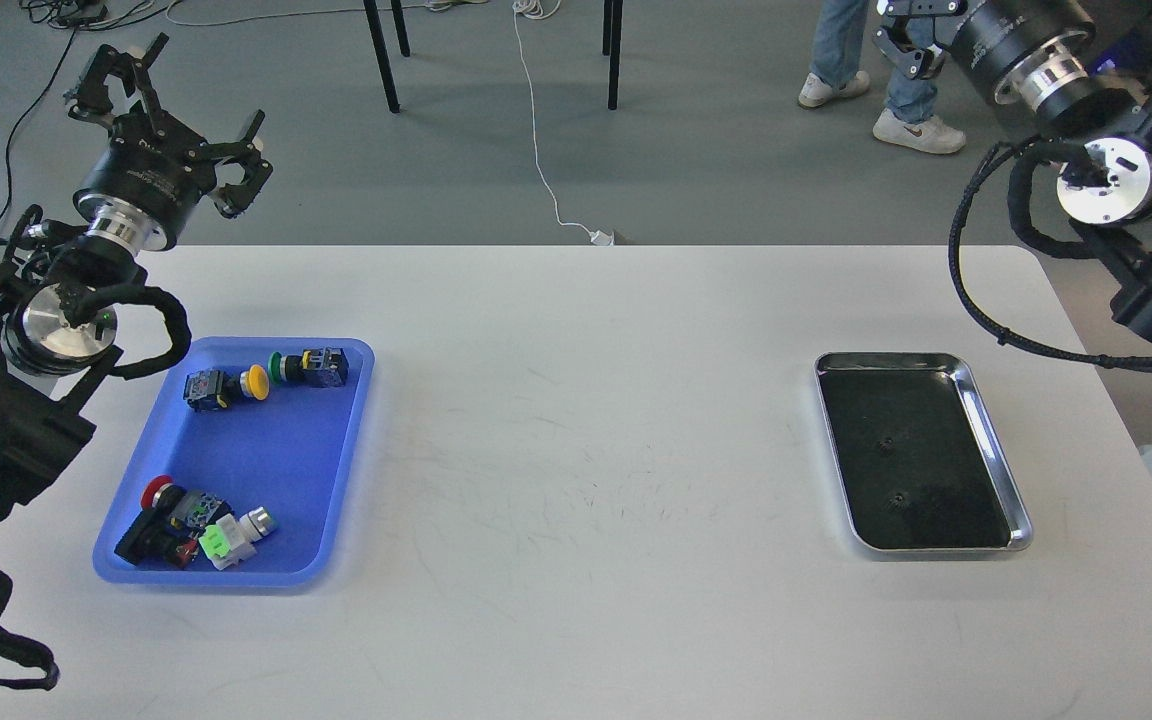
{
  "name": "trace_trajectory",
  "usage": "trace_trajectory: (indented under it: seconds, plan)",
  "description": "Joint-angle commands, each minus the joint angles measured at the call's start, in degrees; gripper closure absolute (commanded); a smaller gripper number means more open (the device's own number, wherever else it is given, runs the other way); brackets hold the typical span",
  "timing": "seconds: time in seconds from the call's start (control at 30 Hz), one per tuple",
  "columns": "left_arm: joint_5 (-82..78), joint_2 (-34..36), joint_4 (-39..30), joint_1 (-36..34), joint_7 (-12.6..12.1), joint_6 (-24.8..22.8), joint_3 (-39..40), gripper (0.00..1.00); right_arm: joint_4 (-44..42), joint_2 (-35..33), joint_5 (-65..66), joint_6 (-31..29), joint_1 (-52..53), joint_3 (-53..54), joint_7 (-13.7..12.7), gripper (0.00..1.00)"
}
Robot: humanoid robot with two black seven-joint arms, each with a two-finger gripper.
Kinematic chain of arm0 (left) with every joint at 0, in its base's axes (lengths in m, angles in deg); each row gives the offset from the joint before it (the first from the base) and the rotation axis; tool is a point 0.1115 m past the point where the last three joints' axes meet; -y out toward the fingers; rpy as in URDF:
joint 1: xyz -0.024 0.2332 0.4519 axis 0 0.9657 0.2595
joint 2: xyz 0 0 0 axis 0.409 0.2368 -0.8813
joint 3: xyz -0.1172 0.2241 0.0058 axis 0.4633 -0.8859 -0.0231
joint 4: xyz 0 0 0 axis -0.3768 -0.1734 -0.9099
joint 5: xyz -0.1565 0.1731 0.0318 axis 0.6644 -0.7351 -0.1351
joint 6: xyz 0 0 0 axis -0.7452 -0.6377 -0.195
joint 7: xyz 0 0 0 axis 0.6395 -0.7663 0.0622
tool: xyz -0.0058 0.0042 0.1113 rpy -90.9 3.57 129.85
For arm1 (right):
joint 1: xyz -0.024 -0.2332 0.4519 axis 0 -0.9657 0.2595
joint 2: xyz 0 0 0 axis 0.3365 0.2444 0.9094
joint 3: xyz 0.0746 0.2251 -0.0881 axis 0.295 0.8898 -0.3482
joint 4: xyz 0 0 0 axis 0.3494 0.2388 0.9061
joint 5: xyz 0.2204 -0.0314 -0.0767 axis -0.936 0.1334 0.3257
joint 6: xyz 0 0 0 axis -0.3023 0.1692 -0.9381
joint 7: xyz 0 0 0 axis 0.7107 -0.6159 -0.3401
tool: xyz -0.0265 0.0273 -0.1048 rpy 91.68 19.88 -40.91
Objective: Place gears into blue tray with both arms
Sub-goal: 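Raise the right arm and swing the right gripper toward the metal tray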
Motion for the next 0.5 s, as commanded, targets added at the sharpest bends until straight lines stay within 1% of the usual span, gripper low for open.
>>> trace_trajectory:
  seconds: [0.0,0.17,0.27,0.47]
  plan:
    - [-0.02,0.51,-0.1,0.06,-0.15,-0.33,-0.33,0.02,3.22,-0.29,7.57,0.88,9.12,-14.59,0.24,0.01]
    - [0.06,2.01,-0.28,0.5,-0.15,-0.68,-0.34,0.02,6.65,0.41,20.05,1.68,18.09,-29.72,-0.72,0.01]
    - [0.06,2.62,-0.28,0.5,-0.15,-0.77,-0.34,0.02,11.65,0.41,29.19,1.68,22.4,-37.11,-2.04,0.01]
    - [0.06,3.68,-0.28,0.5,-0.06,-0.86,-0.34,0.02,23.08,-0.82,47.65,1.76,26.63,-49.41,-1.61,0.01]
